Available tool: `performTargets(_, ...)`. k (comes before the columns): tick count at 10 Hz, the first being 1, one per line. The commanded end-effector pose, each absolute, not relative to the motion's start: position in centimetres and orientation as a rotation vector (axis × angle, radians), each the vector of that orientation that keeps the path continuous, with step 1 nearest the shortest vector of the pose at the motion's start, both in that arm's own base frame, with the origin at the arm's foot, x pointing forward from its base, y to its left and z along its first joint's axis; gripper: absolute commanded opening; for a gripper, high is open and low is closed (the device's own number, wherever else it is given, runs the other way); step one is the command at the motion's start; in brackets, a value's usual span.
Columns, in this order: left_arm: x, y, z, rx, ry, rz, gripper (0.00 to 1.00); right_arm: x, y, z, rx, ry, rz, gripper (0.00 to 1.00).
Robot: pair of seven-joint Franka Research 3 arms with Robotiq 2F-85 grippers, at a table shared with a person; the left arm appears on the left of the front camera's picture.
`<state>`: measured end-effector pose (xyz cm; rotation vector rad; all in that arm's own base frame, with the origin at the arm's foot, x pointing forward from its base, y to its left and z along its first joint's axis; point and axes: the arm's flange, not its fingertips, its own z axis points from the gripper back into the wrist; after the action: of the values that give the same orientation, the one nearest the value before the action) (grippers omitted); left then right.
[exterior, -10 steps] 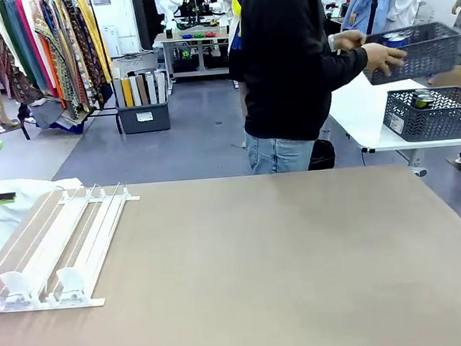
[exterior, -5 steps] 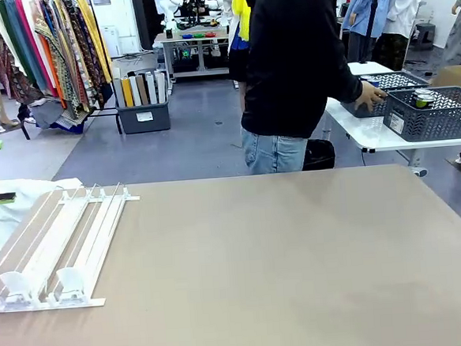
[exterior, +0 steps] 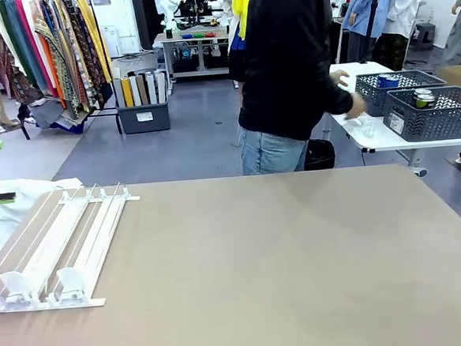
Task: Retrieve and store the cans from the dispenser.
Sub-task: Pick up one can from the Automatic Can Dispenser and place it in the middle of the table.
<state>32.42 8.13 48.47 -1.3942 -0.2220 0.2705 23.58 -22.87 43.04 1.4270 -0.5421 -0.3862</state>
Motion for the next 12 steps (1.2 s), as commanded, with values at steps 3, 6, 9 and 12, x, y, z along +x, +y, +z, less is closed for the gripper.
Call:
performTargets(3,32.45,8.08,48.84,-1.411,-0.234,0.265,1.00,23.34,-22.97,43.03,1.413,-0.546,-0.357,1.00)
performTargets(6,32.45,8.08,48.84,-1.411,-0.234,0.265,1.00,23.34,-22.97,43.03,1.413,-0.546,-0.357,1.00)
performTargets(9,32.45,8.08,48.84,-1.411,-0.234,0.265,1.00,23.34,-22.97,43.03,1.413,-0.546,-0.357,1.00)
performTargets(12,32.45,8.08,48.84,-1.411,-0.234,0.265,1.00,23.34,-22.97,43.03,1.413,-0.546,-0.357,1.00)
